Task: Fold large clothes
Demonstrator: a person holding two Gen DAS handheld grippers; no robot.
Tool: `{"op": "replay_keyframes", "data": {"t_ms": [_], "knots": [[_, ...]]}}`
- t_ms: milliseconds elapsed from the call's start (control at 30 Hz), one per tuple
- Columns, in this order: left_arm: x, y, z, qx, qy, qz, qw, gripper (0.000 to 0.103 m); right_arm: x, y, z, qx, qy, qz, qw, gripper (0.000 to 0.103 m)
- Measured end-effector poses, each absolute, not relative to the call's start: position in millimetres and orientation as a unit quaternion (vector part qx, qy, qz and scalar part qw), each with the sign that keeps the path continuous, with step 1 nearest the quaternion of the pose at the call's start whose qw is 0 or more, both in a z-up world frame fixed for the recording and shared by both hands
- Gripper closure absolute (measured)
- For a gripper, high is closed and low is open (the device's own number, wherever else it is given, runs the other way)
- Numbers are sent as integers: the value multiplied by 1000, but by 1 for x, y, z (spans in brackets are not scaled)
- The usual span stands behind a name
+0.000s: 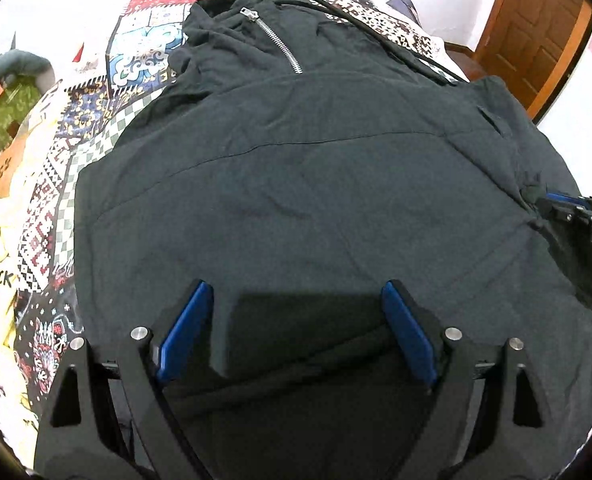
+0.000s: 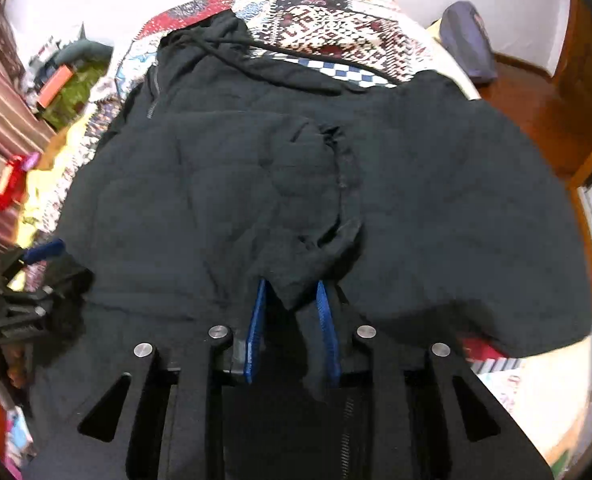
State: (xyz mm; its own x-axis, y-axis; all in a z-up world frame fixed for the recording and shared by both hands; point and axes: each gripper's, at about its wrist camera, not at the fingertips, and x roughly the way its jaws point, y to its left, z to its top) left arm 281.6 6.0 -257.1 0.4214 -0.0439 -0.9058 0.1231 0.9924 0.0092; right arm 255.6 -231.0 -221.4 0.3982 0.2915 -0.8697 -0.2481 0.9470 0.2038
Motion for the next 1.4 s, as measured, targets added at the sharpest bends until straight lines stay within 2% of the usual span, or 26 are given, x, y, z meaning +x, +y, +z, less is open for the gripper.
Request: {"op": "replay_keyframes", "data": {"t_ms": [167, 200, 233, 333, 400, 667, 900, 1033, 1300, 1400], "knots": [[280, 4, -244, 41, 525, -48, 849, 16, 243, -244, -206, -23, 505, 126, 853, 75], [281, 3, -239, 42, 518, -48, 853, 16, 240, -249, -200, -26, 497, 118, 859, 70], [280, 2, -232, 43, 511, -48, 857, 16, 237, -254, -196, -26, 491, 113, 863, 58], [279, -1, -212, 43, 487, -50, 871, 16, 228, -275, -179, -9, 461, 89, 883, 34], [280, -5, -201, 41, 475, -52, 878, 16, 226, -289, -171, 7, 450, 72, 890, 31], [283, -23, -176, 42, 433, -65, 898, 16, 227, -370, -184, 136, 479, 7, 867, 30], [285, -38, -189, 37, 440, -87, 893, 16, 234, -432, -234, 279, 517, -46, 808, 30], [289, -42, -199, 37, 450, -89, 888, 16, 236, -443, -252, 322, 518, -56, 790, 30], [296, -37, -207, 26, 457, -80, 885, 16, 260, -437, -258, 299, 501, -108, 805, 28], [297, -35, -207, 23, 457, -77, 886, 16, 266, -440, -257, 288, 493, -123, 811, 34]]}}
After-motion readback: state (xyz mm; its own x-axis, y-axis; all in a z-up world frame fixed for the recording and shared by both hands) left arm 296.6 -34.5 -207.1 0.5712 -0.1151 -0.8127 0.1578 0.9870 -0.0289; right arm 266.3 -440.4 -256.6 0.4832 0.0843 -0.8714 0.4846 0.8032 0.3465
